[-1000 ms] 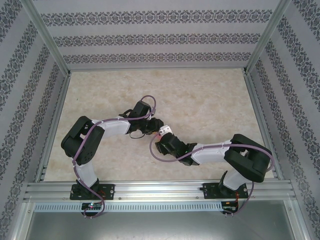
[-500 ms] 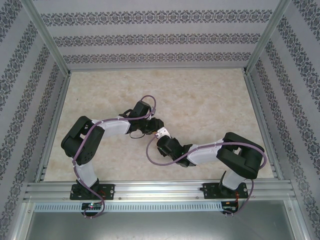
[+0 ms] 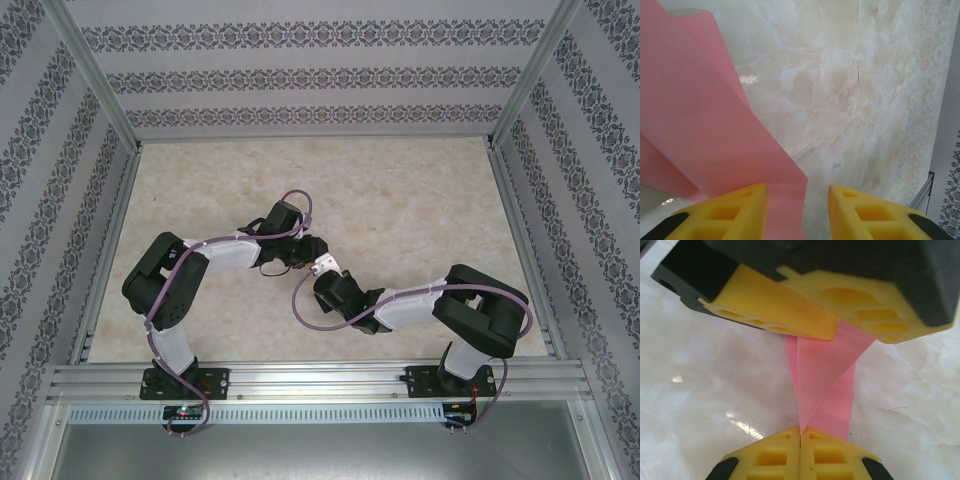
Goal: Fold a paper plane with a square sheet of paper (pick it up from the middle)
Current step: Fold the wing for the fifth time at the center of the table.
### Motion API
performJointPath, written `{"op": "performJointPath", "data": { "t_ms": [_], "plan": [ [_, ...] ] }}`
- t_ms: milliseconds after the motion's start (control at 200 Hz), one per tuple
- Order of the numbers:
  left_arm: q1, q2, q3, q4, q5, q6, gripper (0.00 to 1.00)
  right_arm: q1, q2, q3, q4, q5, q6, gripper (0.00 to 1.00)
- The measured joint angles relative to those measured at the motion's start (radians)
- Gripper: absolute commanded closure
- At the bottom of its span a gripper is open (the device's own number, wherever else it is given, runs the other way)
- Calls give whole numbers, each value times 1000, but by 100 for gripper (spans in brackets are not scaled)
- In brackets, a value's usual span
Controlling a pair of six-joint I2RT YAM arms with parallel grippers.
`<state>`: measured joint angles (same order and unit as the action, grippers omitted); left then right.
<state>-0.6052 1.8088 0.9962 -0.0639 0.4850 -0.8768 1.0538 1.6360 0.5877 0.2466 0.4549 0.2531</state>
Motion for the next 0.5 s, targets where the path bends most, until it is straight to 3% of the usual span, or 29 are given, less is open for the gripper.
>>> {"op": "performJointPath", "data": {
  "t_ms": [235,500],
  "plan": [
    [4,-35,-1,-27,-17,2,54,0,0,-2,17,-40,89,100],
    [21,-170,-34,-42,-45,10,50,-9,-2,-61,167,-171,279,100]
  ]
}}
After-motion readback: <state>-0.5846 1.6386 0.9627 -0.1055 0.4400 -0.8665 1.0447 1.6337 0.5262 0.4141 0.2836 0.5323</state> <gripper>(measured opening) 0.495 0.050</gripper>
